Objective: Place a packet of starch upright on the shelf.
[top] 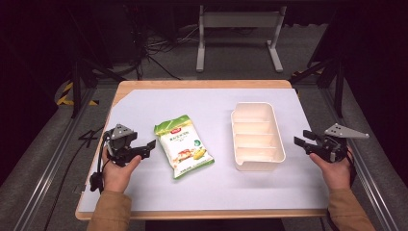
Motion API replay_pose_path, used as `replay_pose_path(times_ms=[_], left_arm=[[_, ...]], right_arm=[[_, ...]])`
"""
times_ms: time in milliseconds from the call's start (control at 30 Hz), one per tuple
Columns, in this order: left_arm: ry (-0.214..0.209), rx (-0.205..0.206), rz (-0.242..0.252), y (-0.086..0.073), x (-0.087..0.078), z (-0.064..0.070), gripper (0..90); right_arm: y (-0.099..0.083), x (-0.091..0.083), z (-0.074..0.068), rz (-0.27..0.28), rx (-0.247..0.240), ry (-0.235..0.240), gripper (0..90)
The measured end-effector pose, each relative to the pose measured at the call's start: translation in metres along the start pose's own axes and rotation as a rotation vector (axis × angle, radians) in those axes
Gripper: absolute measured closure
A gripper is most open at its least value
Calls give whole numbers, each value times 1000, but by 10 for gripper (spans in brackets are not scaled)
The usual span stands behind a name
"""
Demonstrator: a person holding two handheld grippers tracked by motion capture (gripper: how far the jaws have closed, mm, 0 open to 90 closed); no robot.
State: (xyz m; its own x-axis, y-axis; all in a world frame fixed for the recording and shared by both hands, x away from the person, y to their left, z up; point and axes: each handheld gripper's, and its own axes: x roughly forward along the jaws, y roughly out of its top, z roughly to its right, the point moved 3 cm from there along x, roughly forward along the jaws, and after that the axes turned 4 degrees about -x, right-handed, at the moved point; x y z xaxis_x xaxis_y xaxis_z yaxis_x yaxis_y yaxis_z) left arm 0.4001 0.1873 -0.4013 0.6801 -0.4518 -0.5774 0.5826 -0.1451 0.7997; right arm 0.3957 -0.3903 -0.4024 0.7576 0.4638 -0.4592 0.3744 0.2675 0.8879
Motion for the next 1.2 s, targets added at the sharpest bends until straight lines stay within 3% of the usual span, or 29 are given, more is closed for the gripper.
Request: replay_pose_path(times_ms=[233,567,867,1067,1200], left_arm=[[1,10,-1,12,2,4,224],[-18,-34,-21,23,23,3,210],[-14,-99,-80,23,53,-4,185],[5,-130,-159,17,75,-11,167],[-8,-164,-194,14,83,-15,160]], right_arm=[[-5,-9,0,-3,0,-8,467],[-14,-29,-4,-11,-10,-36,459],[-24,-47,-3,-16,3,-67,452],[-29,-53,-4,-23,7,-78,449],[-31,-55,-6,-29,7,-80,444]])
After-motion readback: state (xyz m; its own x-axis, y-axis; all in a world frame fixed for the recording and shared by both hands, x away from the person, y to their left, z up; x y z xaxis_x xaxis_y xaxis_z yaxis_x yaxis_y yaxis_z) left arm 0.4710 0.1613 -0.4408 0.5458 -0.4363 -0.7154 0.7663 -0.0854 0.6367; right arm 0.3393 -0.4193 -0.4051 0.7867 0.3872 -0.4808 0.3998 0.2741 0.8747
